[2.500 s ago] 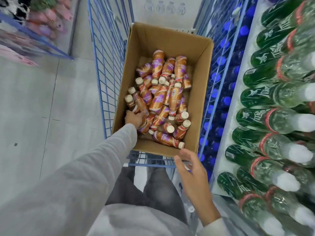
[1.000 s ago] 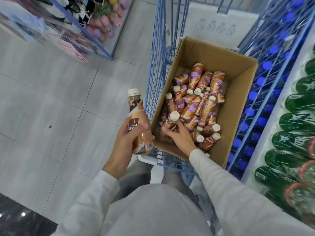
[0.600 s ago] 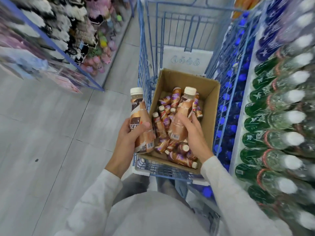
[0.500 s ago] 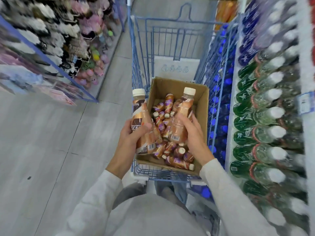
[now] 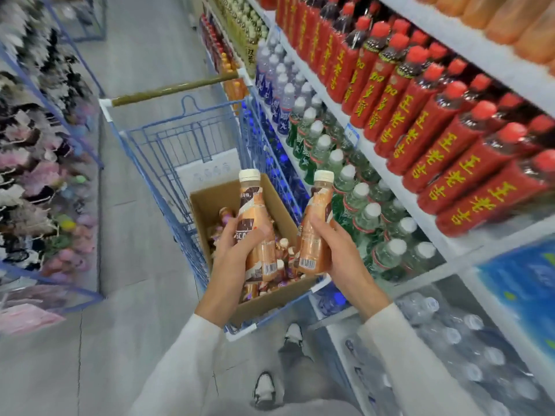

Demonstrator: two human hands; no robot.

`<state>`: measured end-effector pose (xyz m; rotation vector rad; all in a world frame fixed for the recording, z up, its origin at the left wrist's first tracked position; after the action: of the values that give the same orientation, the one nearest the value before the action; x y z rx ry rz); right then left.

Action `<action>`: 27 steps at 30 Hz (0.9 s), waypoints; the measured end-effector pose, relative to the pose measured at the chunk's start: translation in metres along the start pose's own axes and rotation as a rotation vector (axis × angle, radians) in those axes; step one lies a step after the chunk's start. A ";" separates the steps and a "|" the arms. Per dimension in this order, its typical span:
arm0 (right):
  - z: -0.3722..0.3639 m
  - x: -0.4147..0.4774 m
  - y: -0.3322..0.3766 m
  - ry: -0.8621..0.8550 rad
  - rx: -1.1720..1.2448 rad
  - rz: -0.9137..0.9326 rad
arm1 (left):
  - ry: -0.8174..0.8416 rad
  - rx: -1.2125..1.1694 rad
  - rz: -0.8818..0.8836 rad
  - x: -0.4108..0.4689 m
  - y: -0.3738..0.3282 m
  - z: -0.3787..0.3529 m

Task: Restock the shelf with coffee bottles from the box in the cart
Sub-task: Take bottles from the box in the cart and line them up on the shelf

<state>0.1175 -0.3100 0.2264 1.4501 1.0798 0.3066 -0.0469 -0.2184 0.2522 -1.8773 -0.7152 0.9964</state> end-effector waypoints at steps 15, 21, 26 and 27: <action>0.193 -0.225 0.048 -0.535 0.112 0.295 | 0.640 0.146 0.061 -0.103 0.051 -0.234; 0.284 -0.338 0.048 -0.779 0.179 0.361 | 0.834 0.227 0.094 -0.202 0.090 -0.339; 0.346 -0.420 0.051 -0.851 0.187 0.448 | 0.932 0.236 0.104 -0.270 0.113 -0.406; 0.357 -0.434 0.052 -0.859 0.200 0.464 | 0.961 0.243 0.093 -0.281 0.116 -0.418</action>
<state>0.1727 -0.8538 0.3671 1.7548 0.0757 -0.1177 0.1748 -0.6686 0.3754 -1.8876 0.0656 0.1329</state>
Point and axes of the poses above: each hand's wrist, its own x-axis towards the middle knuckle, its own z-axis out of the back of the hand, y = z × x, the point moved 4 cm from there along x, towards the middle knuckle, and after that the axes turned 1 degree about z, right-handed, at the moved point
